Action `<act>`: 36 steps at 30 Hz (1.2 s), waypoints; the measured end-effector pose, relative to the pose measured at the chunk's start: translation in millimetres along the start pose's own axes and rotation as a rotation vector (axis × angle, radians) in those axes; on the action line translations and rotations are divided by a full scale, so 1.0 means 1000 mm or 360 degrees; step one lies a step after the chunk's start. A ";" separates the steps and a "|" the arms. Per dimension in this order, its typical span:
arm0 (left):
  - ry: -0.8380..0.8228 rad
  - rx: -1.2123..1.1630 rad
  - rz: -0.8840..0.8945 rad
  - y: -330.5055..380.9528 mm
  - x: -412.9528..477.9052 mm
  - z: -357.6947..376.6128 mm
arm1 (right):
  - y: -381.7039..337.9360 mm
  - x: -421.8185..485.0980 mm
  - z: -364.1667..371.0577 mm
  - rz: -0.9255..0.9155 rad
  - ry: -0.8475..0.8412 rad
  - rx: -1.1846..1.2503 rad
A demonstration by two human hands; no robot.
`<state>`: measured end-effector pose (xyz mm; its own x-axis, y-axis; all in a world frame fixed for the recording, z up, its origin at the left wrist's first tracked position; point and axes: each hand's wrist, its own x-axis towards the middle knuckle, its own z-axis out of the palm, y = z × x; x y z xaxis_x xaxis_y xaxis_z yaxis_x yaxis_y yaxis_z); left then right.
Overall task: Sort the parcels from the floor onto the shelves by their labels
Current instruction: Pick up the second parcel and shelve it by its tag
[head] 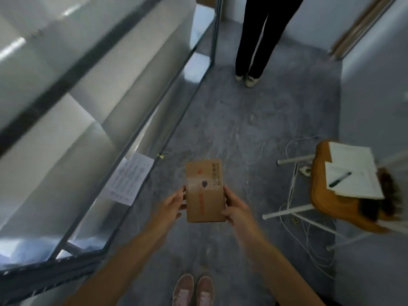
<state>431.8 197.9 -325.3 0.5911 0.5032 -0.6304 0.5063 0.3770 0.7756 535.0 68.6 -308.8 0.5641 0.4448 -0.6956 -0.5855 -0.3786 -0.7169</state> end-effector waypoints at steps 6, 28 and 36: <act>0.0170 0.0109 0.0521 0.123 -0.054 -0.045 | -0.107 -0.069 0.048 -0.0335 -0.0119 0.0163; 0.0860 -0.0321 0.1390 0.339 -0.301 -0.103 | -0.333 -0.297 0.118 -0.1094 -0.0742 -0.0154; 0.0973 -0.0441 0.1230 0.302 -0.339 -0.113 | -0.308 -0.320 0.133 -0.1035 -0.0901 -0.0216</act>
<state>313.2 229.0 126.6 0.2335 0.9662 0.1093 -0.0862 -0.0913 0.9921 457.6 151.2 141.1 0.3674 0.9290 -0.0443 -0.1531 0.0134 -0.9881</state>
